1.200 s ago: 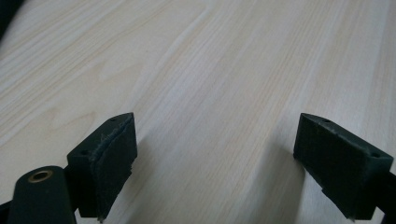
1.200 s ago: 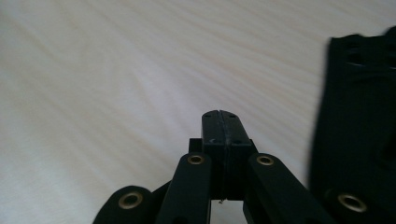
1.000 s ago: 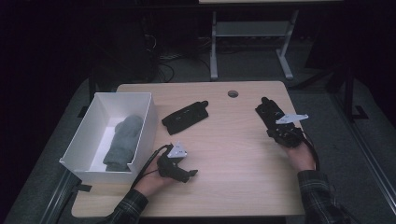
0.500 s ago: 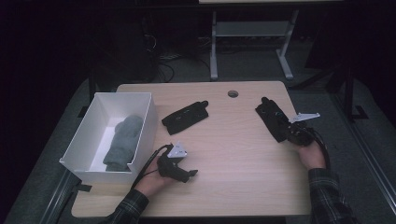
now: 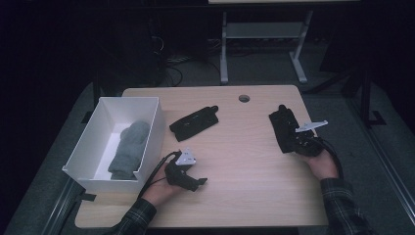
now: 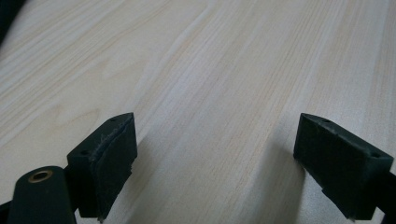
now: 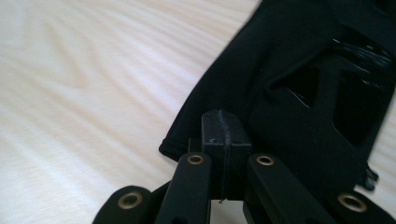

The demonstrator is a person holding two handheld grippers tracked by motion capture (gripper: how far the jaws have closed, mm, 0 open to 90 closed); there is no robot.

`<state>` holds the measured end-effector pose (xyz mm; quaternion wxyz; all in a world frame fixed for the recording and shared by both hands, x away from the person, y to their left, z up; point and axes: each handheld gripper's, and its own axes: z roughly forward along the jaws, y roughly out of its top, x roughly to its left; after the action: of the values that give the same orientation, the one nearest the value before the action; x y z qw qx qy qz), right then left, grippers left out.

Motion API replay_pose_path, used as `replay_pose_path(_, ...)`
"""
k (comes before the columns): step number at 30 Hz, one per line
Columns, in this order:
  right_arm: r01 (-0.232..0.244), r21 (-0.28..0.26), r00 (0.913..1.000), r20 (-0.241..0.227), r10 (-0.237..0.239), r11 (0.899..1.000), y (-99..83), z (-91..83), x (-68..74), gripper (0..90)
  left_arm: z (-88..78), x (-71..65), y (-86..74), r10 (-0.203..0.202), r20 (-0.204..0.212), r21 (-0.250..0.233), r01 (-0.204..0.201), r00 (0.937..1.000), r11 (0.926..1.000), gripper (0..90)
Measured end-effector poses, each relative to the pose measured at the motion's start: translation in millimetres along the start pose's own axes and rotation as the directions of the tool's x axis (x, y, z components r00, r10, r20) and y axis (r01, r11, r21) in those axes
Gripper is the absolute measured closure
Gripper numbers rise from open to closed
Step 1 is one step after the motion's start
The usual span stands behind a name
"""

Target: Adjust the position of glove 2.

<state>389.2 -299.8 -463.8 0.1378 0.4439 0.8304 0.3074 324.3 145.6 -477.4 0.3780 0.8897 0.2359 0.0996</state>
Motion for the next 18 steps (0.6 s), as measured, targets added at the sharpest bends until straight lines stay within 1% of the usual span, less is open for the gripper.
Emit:
replay_pose_path(3,0.021,0.003,0.9993,-0.032,-0.021,1.000,-0.3,-0.3,8.4,90.0,0.4,-0.1,0.1,-0.003,-0.004,-0.002,0.003,1.0000,1.0000,12.7)
replay_pose_path(5,0.055,0.013,0.9974,-0.048,-0.054,0.998,0.1,-0.7,17.2,90.0,0.5,-0.1,0.1,-0.005,-0.005,-0.003,0.005,1.0000,1.0000,12.7)
replay_pose_path(8,0.088,0.028,0.9934,-0.076,-0.086,0.996,-0.1,-2.2,28.8,90.0,0.4,-0.2,0.1,-0.007,-0.006,-0.002,0.007,1.0000,1.0000,12.7)
replay_pose_path(9,0.090,0.030,0.9926,-0.084,-0.088,0.995,-0.7,-2.8,32.0,90.0,0.5,-0.4,0.0,-0.010,-0.004,-0.002,0.010,0.9999,0.9999,12.7)
replay_pose_path(11,0.107,0.033,0.9881,-0.115,-0.103,0.994,-2.6,-4.3,41.8,90.0,0.6,-0.4,0.1,-0.010,-0.005,-0.002,0.010,0.9999,0.9999,12.7)
replay_pose_path(15,0.140,0.046,0.9801,-0.149,-0.132,0.989,-6.1,-8.1,59.1,90.0,0.9,-0.5,0.1,-0.013,-0.006,-0.004,0.013,0.9999,0.9999,12.7)
replay_pose_path(17,0.155,0.043,0.9735,-0.177,-0.145,0.987,-9.3,-10.0,67.7,90.0,0.9,-0.4,0.1,-0.013,-0.006,-0.004,0.013,0.9999,0.9999,12.7)
replay_pose_path(18,0.158,0.038,0.9712,-0.186,-0.149,0.987,-11.1,-10.9,72.4,90.0,0.8,0.0,0.3,-0.006,-0.008,-0.004,0.006,1.0000,1.0000,12.7)
